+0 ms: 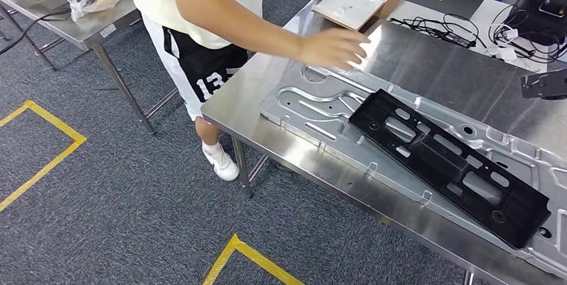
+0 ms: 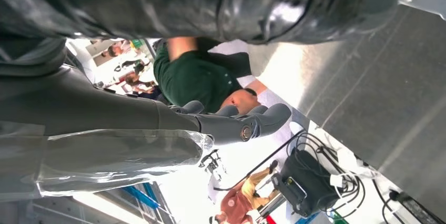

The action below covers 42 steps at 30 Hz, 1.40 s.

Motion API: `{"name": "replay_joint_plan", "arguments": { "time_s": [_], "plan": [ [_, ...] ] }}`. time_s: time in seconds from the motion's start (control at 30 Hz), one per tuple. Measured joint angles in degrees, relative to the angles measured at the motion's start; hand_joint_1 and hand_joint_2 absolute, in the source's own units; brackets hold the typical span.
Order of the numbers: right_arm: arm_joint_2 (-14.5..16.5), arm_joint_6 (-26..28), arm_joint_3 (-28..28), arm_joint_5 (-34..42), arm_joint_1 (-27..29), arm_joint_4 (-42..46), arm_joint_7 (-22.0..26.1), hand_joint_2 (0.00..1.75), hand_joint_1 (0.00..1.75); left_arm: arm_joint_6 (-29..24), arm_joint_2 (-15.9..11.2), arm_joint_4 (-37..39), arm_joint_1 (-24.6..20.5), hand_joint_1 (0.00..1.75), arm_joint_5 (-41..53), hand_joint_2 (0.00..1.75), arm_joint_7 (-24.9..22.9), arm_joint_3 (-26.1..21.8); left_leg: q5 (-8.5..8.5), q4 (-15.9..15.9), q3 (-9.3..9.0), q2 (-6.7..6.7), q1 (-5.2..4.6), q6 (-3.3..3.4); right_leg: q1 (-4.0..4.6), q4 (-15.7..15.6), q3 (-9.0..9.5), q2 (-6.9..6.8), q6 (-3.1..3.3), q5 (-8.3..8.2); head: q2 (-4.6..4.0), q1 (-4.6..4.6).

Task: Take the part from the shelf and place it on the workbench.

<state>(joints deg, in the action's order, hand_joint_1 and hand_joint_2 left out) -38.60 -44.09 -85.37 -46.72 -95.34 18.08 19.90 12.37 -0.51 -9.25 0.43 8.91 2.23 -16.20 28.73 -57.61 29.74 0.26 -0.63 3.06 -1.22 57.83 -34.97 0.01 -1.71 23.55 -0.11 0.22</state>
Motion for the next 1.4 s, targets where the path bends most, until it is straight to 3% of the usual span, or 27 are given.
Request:
{"name": "replay_joint_plan", "arguments": {
  "time_s": [0.3, 0.4, 0.43, 0.53, 1.03, 1.13, 1.2, 1.27, 1.33, 1.37, 1.4],
  "plan": [
    [0.26, 1.49, 0.00, 1.17, -0.08, 0.33, -0.80, 0.00, 0.00, 0.01, 0.02, 0.00, 0.03, 0.00, -0.01, 0.00, 0.14, 0.00, 0.00, 0.00, 0.02, 0.00, 0.00, 0.00, -0.01, 0.01, 0.01, 0.00, 0.00, 0.00, 0.00, 0.00],
    [1.29, 3.42, 0.01, 2.89, -0.60, 0.37, -2.39, 0.00, 0.00, -0.02, 0.05, 0.00, 0.04, 0.00, -0.02, 1.31, 0.36, -0.02, 0.00, 0.00, 0.02, 0.00, 0.00, 0.00, -0.01, 0.02, 0.01, 0.01, 0.00, 0.00, 0.00, 0.00],
    [1.72, 3.77, 0.01, 3.23, -0.88, 0.40, -2.67, 0.00, 0.00, -0.04, 0.07, 0.00, 0.05, 0.00, -0.03, 1.31, 0.37, -0.03, 0.00, 0.01, 0.02, 0.02, 0.00, 0.00, -0.02, 0.02, 0.01, 0.03, 0.00, 0.00, 0.00, 0.00],
    [3.43, 4.42, 0.01, 5.03, -1.91, 0.81, -3.10, 0.00, 0.00, -0.15, 0.16, 0.00, 0.04, 0.00, -0.15, 0.00, 0.33, -0.08, 0.00, 0.01, -0.02, 0.11, 0.00, 0.00, -0.02, 0.04, 0.01, 0.12, 0.00, 0.00, 0.00, 0.00],
    [12.39, 15.47, 1.47, 14.76, -4.95, 7.77, -9.21, 0.00, 0.00, -1.39, 0.64, 0.00, 0.27, 0.00, 0.63, 0.00, 0.12, -0.11, -0.01, -0.34, 0.09, 0.13, -0.27, 0.02, -0.24, 0.08, 0.00, 0.11, -0.27, -0.18, 0.00, -0.01],
    [13.10, 16.08, 1.97, 15.14, -5.42, 9.07, -9.60, 0.00, 0.00, -1.61, 0.72, 0.00, 0.31, 0.00, 0.74, 0.00, 0.00, -0.11, -0.07, -0.54, 0.32, 0.05, -0.29, 0.35, -0.26, -0.08, 0.00, 0.03, -0.58, -0.38, 0.00, 0.00],
    [13.29, 16.21, 2.17, 15.22, -5.79, 9.58, -9.62, 0.00, 0.00, -1.65, 0.82, 0.00, 0.30, 0.00, 0.75, 0.00, 0.00, -0.11, -0.49, -0.06, 0.24, 0.07, -0.08, 0.98, -0.28, 0.08, -0.22, 0.01, -0.88, -0.14, 0.00, 0.02],
    [13.33, 16.31, 2.36, 15.26, -6.14, 9.91, -9.63, 0.00, 0.00, -1.66, 0.93, 0.00, 0.31, 0.00, 0.75, 0.00, -0.01, -0.11, -1.05, 0.44, 0.15, 0.21, 0.11, 1.58, -0.21, 3.46, -1.80, 0.01, -0.91, 2.19, 0.00, 0.03],
    [13.33, 16.60, 2.46, 15.44, -6.24, 10.19, -9.67, 0.00, 0.00, -1.69, 1.05, 0.00, 0.33, 0.00, 0.75, 0.00, -0.08, -0.11, -1.29, 0.45, 0.29, 0.29, -0.04, 1.80, -0.04, 11.10, -5.17, 0.01, -0.73, 6.10, 0.00, 0.03],
    [13.33, 16.90, 2.47, 15.58, -6.16, 10.38, -9.74, 0.00, 0.00, -1.73, 1.12, 0.00, 0.34, 0.00, 0.75, 0.00, -0.14, -0.11, -1.32, 0.39, 0.37, 0.30, -0.18, 1.84, 0.05, 14.65, -6.76, 0.02, -0.60, 7.34, 0.00, 0.02],
    [13.33, 17.32, 2.47, 15.74, -6.06, 10.65, -9.93, 0.00, 0.00, -1.79, 1.17, 0.00, 0.34, 0.00, 0.76, 0.00, -0.22, -0.11, -1.31, 0.30, 0.42, 0.27, -0.35, 1.85, 0.14, 16.50, -7.60, 0.02, -0.40, 7.45, 0.00, 0.02]
  ]
}}
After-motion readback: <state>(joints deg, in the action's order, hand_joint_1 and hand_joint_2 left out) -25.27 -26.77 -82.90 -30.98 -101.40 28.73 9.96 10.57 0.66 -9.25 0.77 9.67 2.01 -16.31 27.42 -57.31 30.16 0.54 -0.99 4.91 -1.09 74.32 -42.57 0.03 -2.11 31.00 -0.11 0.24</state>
